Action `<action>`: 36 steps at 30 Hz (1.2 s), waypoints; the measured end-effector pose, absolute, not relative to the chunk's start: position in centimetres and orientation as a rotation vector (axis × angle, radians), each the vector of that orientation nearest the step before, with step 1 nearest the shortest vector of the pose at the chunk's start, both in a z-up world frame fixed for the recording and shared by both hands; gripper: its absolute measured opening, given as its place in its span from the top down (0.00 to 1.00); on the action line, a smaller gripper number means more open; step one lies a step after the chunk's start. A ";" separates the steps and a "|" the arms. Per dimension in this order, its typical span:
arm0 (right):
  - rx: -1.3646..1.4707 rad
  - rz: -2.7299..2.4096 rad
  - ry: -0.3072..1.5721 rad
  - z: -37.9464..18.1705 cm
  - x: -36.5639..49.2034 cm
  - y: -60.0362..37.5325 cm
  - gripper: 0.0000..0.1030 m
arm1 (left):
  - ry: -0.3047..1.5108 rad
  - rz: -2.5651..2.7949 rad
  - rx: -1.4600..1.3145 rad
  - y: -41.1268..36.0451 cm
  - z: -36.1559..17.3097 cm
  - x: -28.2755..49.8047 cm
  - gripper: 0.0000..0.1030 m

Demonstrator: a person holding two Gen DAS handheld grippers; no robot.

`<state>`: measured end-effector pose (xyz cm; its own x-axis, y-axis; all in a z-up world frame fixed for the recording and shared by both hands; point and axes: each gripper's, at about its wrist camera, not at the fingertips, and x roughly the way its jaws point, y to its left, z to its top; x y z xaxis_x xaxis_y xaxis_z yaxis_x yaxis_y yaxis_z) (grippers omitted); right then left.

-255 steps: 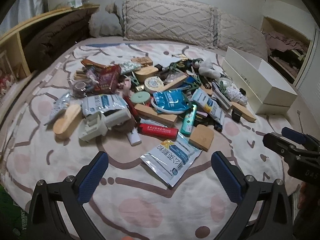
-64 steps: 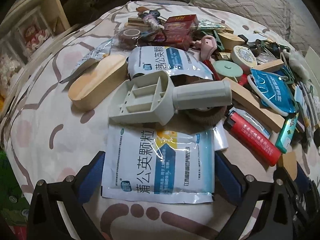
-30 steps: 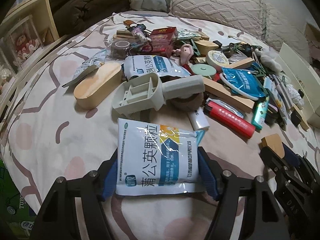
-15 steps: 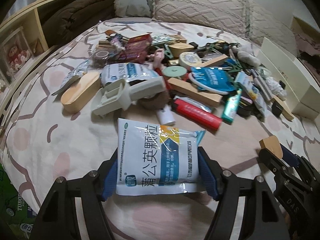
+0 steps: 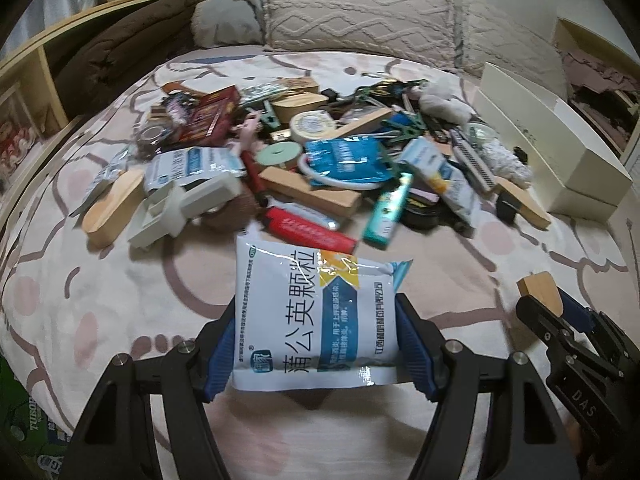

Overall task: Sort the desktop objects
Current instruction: 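Carry the bamboo pad and sachet over the white box with both tools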

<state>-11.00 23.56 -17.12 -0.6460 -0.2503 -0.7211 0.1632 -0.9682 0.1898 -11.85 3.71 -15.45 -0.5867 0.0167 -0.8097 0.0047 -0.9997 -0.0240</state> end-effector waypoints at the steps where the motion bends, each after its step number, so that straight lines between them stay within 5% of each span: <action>1: 1.190 -2.659 -0.164 -17.0 -11.0 24.0 0.45 | -0.032 2.786 -1.421 4.2 -15.4 -11.9 0.31; 36: 1.043 -2.903 -0.337 -10.4 -10.5 39.9 0.45 | -0.041 2.585 -1.201 18.8 -10.2 -15.4 0.31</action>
